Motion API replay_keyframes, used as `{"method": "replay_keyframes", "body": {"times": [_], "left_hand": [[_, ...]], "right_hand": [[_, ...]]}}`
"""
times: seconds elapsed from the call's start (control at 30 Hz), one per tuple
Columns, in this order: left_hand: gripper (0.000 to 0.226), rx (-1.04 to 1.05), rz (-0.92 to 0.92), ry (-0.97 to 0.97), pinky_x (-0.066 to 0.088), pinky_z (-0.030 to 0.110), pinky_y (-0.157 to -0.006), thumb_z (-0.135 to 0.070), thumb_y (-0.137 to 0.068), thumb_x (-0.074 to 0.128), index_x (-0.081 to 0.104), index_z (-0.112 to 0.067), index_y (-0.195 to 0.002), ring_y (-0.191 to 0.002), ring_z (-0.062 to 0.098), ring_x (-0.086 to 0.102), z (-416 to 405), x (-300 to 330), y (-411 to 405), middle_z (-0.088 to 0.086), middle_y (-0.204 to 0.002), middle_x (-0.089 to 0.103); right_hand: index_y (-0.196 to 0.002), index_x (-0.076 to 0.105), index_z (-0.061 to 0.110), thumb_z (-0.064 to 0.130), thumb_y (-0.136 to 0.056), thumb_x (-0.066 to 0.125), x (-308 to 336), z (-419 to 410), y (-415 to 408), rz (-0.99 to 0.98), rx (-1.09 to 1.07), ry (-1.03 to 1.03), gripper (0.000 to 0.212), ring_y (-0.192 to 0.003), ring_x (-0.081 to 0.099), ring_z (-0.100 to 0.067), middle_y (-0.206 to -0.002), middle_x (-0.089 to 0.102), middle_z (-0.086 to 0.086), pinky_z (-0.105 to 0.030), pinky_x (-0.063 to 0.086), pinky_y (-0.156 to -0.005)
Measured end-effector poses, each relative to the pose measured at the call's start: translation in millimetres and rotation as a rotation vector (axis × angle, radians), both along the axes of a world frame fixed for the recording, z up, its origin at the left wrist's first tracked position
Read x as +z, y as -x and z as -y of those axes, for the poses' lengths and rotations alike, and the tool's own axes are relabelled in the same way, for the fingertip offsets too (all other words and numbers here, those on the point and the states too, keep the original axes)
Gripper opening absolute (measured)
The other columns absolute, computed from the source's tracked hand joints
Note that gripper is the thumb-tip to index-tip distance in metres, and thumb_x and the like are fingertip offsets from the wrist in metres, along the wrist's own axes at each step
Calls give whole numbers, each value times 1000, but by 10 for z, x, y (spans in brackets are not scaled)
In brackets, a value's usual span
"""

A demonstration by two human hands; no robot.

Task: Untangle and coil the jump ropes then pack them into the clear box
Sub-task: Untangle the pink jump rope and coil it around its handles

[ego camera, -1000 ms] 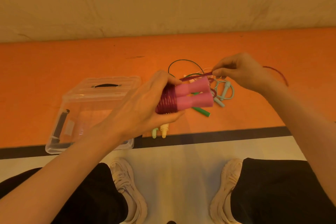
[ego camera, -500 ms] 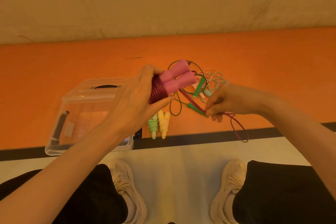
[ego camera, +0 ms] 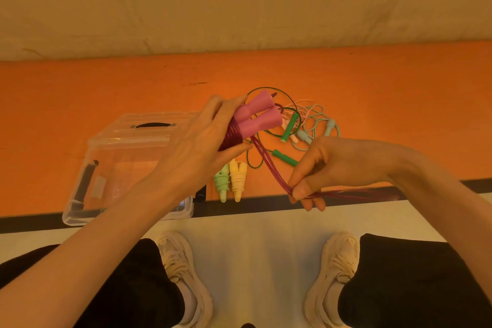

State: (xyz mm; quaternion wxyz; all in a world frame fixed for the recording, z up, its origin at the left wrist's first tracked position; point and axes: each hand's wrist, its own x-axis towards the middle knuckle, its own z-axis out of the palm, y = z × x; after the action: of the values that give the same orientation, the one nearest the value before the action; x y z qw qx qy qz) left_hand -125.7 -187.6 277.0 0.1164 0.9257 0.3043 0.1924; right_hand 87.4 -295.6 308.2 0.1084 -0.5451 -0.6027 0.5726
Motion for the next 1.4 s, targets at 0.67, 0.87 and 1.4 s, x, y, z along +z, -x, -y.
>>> {"method": "replay_keyframes", "body": {"times": [0.67, 0.87, 1.4], "left_hand": [[76, 86, -69, -107, 39, 32, -52, -48, -78, 72, 42, -13, -139, -90, 28, 60, 15, -14, -10, 6, -118, 51], [76, 85, -127, -141, 36, 30, -48, -61, -78, 56, 46, -11, -135, -82, 29, 61, 20, -12, -2, 7, -113, 53], [67, 71, -217, -138, 47, 41, -56, -43, -79, 71, 47, -13, -133, -88, 28, 57, -54, 17, 41, 6, -115, 52]], "right_hand": [[-84, 68, 9, 8, -96, 54, 34, -14, 546, -287, -27, -61, 19, -58, 60, -18, -75, 66, -10, -33, 50, -72], [-87, 65, 4, 10, -99, 49, 47, -2, 606, -232, -1, -44, 22, -56, 55, -15, -71, 60, -6, -26, 47, -68], [-78, 78, 27, 62, -59, 77, 483, 195, -635, 163, -320, -345, 40, -48, 47, -5, -56, 59, -4, -13, 39, -46]]}}
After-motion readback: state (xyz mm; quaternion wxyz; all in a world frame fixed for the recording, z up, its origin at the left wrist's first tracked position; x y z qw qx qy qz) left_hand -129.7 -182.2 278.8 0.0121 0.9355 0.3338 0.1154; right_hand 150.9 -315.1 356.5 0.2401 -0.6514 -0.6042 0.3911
